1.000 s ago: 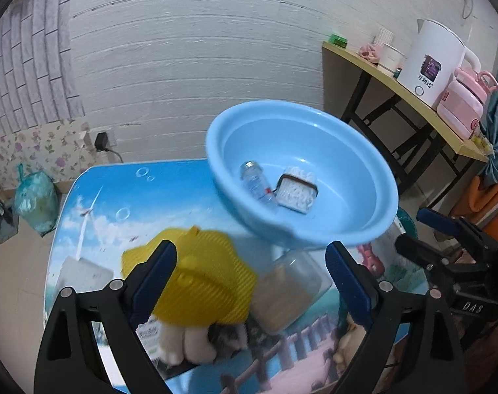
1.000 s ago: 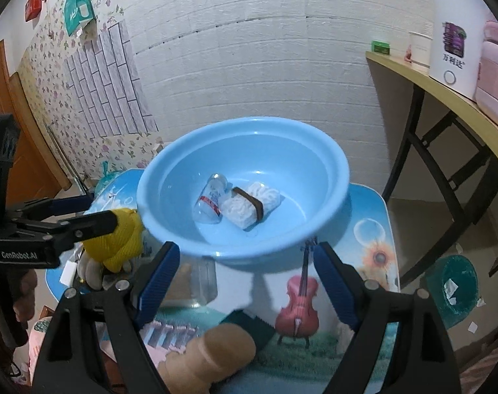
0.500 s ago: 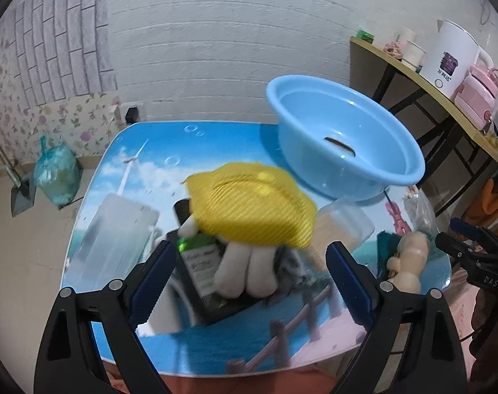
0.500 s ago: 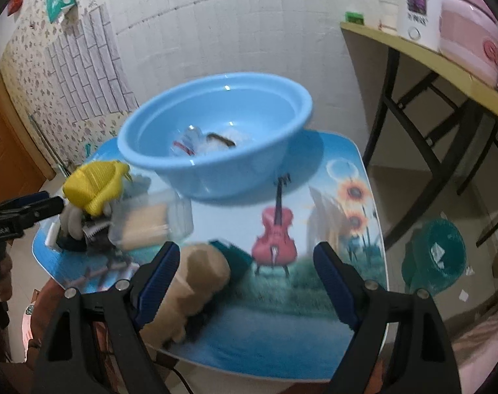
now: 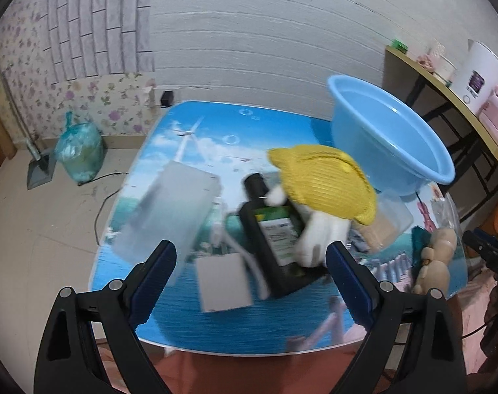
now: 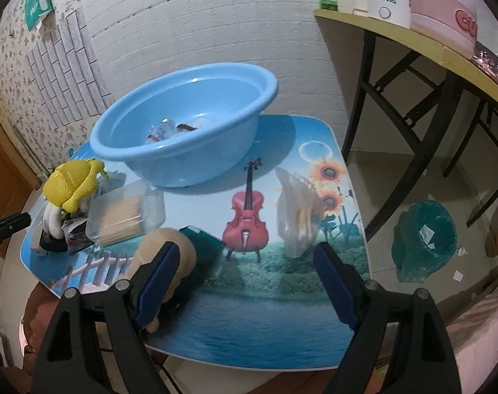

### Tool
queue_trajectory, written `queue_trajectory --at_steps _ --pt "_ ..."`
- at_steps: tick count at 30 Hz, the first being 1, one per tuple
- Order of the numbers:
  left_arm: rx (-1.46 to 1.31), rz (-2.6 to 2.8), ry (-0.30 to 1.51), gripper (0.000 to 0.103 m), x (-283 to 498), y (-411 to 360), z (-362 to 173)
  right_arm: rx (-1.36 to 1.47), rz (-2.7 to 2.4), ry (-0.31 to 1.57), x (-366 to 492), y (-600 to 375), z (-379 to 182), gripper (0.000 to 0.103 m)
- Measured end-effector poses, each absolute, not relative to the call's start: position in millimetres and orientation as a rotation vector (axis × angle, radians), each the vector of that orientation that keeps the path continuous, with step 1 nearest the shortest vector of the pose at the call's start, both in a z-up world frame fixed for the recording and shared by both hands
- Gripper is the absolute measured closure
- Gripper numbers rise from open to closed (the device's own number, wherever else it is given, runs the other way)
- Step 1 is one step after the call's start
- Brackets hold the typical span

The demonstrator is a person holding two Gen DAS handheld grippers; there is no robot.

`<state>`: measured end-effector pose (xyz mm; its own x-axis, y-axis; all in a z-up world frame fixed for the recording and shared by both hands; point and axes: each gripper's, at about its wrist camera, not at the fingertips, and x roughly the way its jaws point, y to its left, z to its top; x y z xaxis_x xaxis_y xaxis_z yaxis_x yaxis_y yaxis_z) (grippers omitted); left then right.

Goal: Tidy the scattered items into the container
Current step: 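Return the left gripper to the table toward the clear plastic box, then grasp the clear plastic box with the left gripper while the right grasps the cotton-swab bag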

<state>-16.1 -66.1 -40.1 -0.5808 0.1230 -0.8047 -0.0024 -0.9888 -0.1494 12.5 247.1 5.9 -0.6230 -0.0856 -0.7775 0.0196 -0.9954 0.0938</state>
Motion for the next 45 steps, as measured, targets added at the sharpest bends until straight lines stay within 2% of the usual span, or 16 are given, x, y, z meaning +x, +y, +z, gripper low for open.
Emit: queue_trajectory --at_steps 11,22,25,28,31,33,35,37,39,40,41,42,45 --pt "-1.486 2.846 -0.265 0.01 -24 -128 -59 1.35 -2.845 -0.132 3 260 5 0.018" --pt "-1.534 2.821 -0.253 0.01 -41 -142 -84 1.403 -2.913 -0.136 -10 279 -4 0.019" --pt "-1.545 2.799 -0.24 0.01 -44 -139 -91 1.425 -2.908 -0.14 -17 282 -10 0.026" --pt "-1.541 2.793 -0.21 0.011 -46 -136 -95 1.443 -2.894 -0.15 -22 282 -15 0.026" --pt "-1.524 2.778 -0.214 0.019 -49 -134 -98 1.452 -2.879 -0.132 -28 278 -20 0.026" --pt "-1.522 2.755 -0.232 0.03 -51 -132 -99 1.458 -2.87 -0.129 -32 276 -23 0.026" --pt "-1.52 2.762 -0.201 0.031 -52 -128 -98 1.453 -2.865 -0.151 -36 277 -25 0.026" --pt "-1.511 2.757 -0.186 0.036 -51 -125 -96 1.459 -2.858 -0.153 -41 277 -29 0.027" --pt "-1.508 2.759 -0.185 0.039 -48 -123 -94 1.466 -2.837 -0.146 -44 275 -33 0.04" --pt "-1.503 2.765 -0.179 0.04 -46 -123 -92 1.467 -2.818 -0.144 -45 274 -34 0.057" --pt "-1.501 2.773 -0.172 0.041 -44 -122 -90 1.472 -2.802 -0.14 -46 274 -36 0.067" --pt "-1.5 2.78 -0.169 0.041 -43 -122 -88 1.464 -2.796 -0.14 -45 274 -36 0.067" --pt "-1.498 2.801 -0.178 0.042 -37 -127 -83 1.431 -2.765 -0.149 -42 273 -33 0.076"
